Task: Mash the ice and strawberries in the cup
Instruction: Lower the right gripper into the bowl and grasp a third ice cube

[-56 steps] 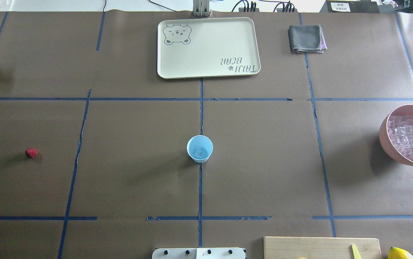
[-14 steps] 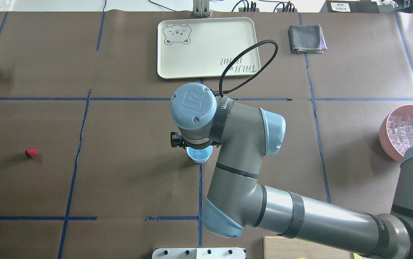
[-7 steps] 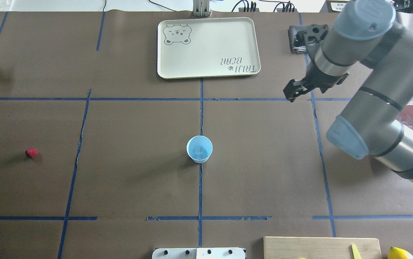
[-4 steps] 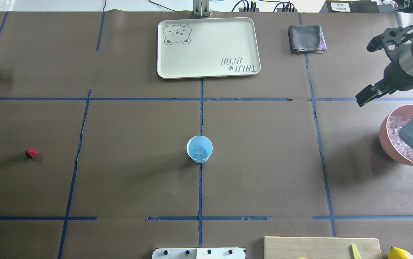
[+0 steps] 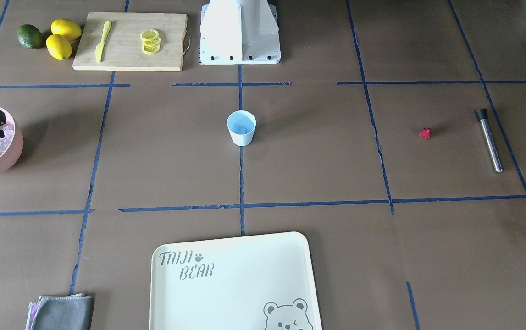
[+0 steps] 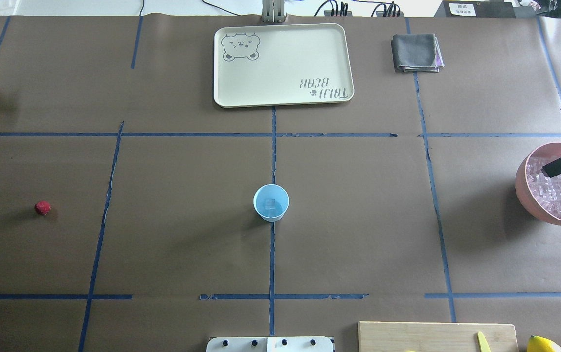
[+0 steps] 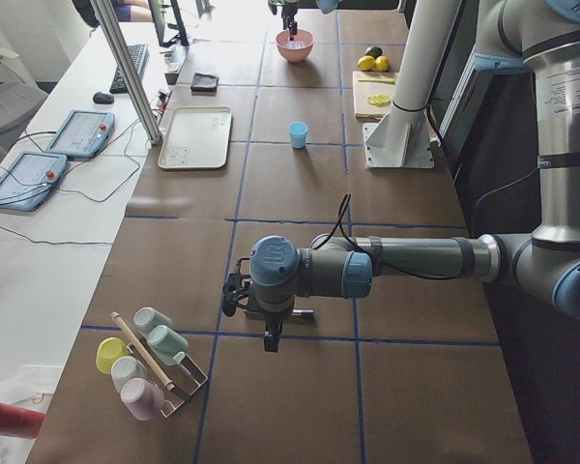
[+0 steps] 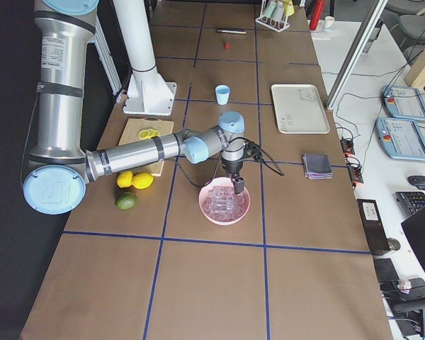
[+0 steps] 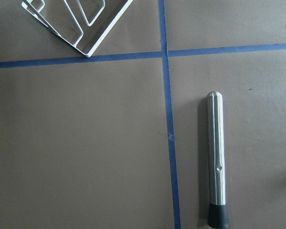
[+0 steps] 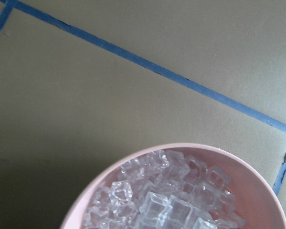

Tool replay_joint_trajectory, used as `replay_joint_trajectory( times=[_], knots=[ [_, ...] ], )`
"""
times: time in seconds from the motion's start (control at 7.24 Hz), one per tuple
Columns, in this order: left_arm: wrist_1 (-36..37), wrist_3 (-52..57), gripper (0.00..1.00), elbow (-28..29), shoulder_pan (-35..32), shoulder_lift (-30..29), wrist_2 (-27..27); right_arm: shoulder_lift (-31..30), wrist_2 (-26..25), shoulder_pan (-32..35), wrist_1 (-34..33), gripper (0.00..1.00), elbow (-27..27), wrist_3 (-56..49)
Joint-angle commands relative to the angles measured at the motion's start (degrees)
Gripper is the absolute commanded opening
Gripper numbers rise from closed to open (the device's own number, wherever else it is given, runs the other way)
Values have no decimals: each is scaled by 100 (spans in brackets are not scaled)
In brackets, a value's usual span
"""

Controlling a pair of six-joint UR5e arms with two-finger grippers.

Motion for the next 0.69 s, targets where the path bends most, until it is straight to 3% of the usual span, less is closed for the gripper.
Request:
replay_joint_trajectory(
  times=[0.0, 0.28, 0.55],
  knots=[
    [0, 1, 100, -3, 0, 9, -1, -127, -105, 2, 144, 91, -365, 17],
    [-9, 1, 100, -12, 0, 9, -1, -75, -122, -7, 144, 90, -541, 61],
    [-9, 1, 100, -12, 0, 1, -1, -48, -96, -16, 153, 78, -551, 465]
  ],
)
